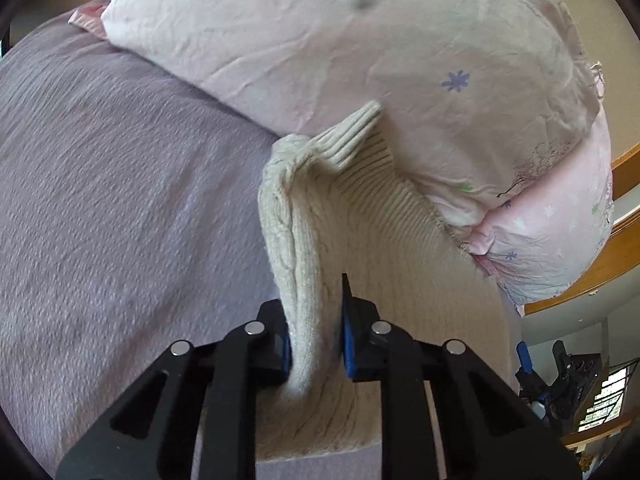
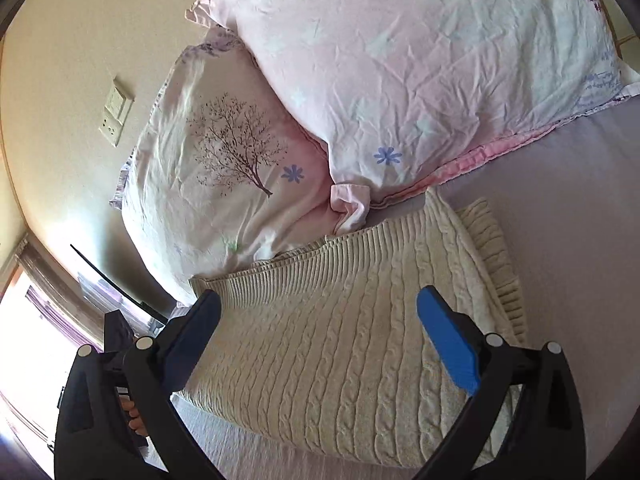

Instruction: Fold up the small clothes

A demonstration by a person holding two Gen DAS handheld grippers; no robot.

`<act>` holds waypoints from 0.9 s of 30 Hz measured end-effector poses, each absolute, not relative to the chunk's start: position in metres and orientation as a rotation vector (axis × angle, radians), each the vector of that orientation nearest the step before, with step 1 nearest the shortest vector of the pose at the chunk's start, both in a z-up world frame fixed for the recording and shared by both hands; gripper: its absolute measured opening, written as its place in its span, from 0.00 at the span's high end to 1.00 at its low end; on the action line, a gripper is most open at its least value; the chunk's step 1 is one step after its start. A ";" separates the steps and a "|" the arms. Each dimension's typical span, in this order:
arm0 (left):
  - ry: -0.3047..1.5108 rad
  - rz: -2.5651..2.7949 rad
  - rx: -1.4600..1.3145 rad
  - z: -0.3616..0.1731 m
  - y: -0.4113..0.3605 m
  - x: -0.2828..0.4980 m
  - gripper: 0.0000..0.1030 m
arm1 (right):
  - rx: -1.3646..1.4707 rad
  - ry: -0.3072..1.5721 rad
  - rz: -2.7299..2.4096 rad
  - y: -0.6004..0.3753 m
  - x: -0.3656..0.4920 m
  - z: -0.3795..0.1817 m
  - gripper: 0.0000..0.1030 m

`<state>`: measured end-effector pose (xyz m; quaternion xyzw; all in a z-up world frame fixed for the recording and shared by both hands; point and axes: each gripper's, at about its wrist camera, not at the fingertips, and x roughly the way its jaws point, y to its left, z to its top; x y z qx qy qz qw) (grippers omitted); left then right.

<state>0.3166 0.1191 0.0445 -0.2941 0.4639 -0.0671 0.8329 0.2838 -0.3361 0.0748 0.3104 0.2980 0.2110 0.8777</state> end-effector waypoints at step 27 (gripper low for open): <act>0.971 -0.416 -0.261 0.110 -0.076 0.289 0.56 | 0.554 0.825 0.364 -0.375 0.295 0.055 0.51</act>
